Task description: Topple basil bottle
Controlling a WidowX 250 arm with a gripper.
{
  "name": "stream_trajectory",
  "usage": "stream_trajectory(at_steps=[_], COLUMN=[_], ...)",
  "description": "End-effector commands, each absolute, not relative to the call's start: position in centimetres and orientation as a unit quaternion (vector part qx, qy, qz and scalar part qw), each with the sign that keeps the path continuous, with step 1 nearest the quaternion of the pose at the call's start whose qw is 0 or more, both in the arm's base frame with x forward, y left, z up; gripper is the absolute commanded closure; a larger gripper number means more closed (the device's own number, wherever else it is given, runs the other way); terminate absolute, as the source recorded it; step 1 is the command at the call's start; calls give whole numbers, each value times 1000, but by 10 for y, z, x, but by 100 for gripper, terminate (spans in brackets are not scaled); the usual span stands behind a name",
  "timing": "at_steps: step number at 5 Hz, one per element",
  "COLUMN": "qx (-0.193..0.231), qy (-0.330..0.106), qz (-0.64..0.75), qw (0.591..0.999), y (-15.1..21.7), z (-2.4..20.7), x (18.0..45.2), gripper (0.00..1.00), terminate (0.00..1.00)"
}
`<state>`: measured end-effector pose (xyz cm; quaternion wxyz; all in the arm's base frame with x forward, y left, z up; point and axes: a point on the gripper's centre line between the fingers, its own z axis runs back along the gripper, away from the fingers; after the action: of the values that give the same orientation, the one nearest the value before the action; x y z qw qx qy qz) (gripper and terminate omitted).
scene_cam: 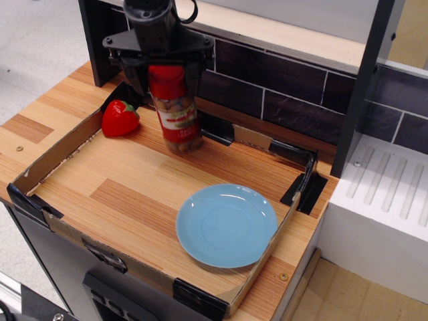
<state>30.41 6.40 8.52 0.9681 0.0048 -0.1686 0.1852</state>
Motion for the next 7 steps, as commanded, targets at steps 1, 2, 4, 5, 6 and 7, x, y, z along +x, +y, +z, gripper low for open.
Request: stream_trajectory(at_steps=[1, 2, 4, 5, 6, 7], qx=[-34, -58, -94, -99, -72, -38], qy=[-211, -224, -299, -337, -337, -318], qz=[72, 22, 29, 30, 17, 12], qw=[974, 973, 949, 936, 939, 947], y=[66, 73, 67, 65, 64, 72], z=[95, 89, 94, 94, 85, 78], x=[287, 285, 285, 285, 283, 274], gripper=[100, 100, 100, 100, 100, 100], terminate=[0, 0, 0, 0, 0, 0])
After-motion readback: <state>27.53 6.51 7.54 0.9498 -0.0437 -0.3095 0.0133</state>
